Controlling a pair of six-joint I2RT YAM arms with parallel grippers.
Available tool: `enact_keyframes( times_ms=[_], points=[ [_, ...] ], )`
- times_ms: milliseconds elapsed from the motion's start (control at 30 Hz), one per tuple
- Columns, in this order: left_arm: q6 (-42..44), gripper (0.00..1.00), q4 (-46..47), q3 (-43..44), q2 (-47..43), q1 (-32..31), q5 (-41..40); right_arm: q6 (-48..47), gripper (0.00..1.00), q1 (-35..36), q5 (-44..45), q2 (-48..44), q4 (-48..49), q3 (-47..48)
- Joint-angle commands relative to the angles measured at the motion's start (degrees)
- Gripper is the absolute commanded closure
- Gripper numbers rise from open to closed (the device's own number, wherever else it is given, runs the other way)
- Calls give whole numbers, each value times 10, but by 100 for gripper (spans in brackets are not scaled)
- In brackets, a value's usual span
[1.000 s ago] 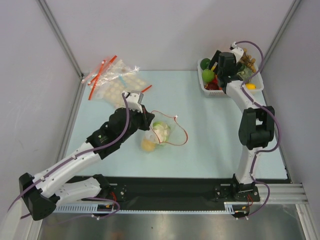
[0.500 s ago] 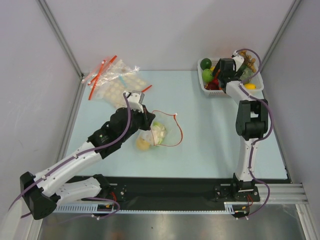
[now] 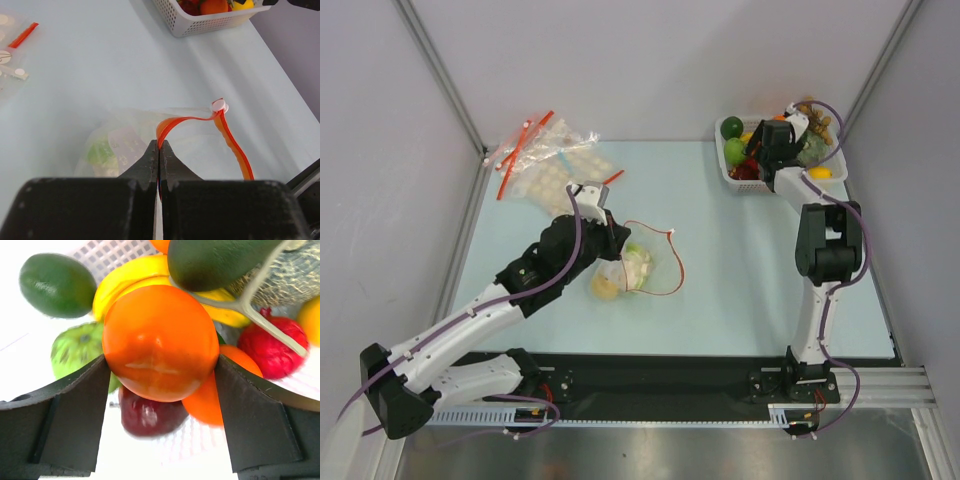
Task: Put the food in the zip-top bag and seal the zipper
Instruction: Pick up the fake fruit from the bin, then place the fake fruit in the zipper food storage bag.
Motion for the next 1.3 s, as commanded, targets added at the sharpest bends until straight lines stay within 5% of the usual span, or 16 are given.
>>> enact_keyframes(
  times_ms=[0,333,733,967,1267],
  points=[
    [-2,100,29,14,-1,3,12,-14,48,6,-4,-89,31,-21],
    [-1,100,25,25,32,3,22,-8,50,69,-35,-305,11,-168],
    [-1,100,26,28,44,3,29,99,51,148,-247,-616,13,-386],
    [2,100,25,31,50,2,25,73,53,244,-274,-690,12,-462],
    [5,100,19,31,50,3,14,5,56,371,-297,-676,31,-487]
  ],
)
